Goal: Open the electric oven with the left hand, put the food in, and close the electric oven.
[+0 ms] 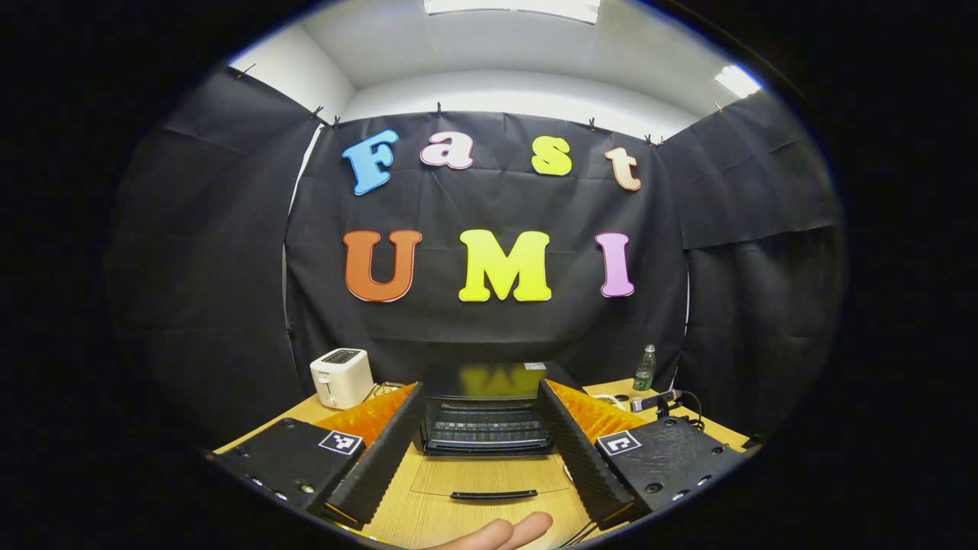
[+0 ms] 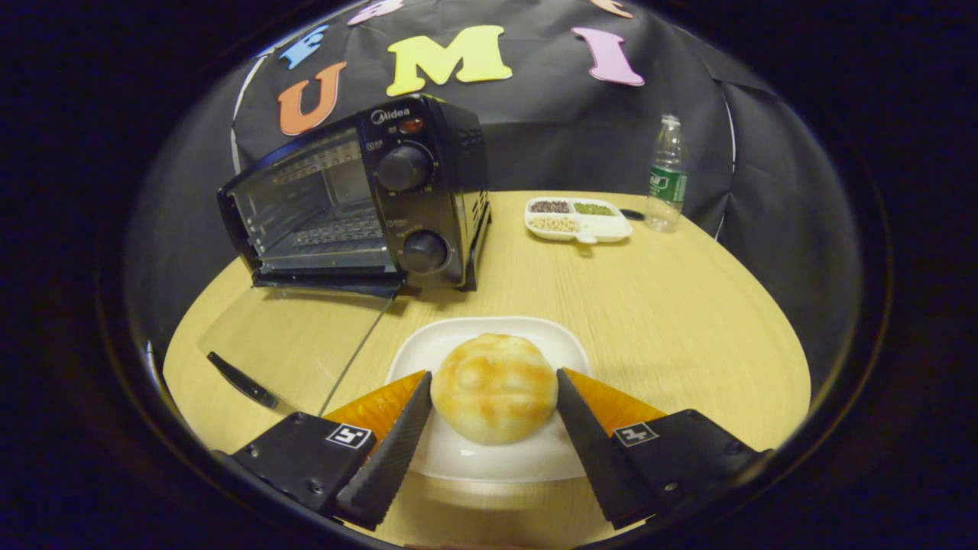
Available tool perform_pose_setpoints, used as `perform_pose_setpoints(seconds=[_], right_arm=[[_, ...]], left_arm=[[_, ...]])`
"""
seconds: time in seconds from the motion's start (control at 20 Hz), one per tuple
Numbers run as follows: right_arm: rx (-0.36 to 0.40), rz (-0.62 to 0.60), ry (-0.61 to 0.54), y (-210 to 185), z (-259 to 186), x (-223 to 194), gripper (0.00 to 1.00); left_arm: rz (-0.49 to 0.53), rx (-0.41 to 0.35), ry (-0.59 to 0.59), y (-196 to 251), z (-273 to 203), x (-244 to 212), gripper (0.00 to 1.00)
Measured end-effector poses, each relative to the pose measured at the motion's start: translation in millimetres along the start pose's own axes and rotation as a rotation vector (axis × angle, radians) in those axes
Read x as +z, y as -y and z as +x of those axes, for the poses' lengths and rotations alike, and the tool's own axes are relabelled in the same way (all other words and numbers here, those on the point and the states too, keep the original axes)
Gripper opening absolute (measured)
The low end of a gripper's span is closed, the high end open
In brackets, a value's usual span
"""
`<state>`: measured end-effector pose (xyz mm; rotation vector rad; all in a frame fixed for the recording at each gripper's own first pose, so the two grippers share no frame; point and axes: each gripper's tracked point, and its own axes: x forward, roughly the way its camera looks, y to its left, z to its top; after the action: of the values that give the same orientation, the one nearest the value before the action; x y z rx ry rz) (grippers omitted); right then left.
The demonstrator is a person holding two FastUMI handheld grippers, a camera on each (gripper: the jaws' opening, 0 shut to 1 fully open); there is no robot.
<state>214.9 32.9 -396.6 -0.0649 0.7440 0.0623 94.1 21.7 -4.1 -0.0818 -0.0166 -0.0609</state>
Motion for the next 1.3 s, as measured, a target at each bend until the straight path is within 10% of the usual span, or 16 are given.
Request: perform_pose_setpoints(seconds=[0.75,1.1,1.3], right_arm=[[0.121,0.119,0.075,-67,-52,25,0.89],[0.387,0.454,0.195,-172,-56,79,0.88],[0.366,0.575,0.259,-205,-30,105,0.87]], left_arm=[[-0.088,0.025,0.000,-42,-13,-10,0.94],[-0.057,0.006,0.038,-49,-29,-2,0.94],[-0.019,-0.004,0.041,-51,-32,-5,0.94]])
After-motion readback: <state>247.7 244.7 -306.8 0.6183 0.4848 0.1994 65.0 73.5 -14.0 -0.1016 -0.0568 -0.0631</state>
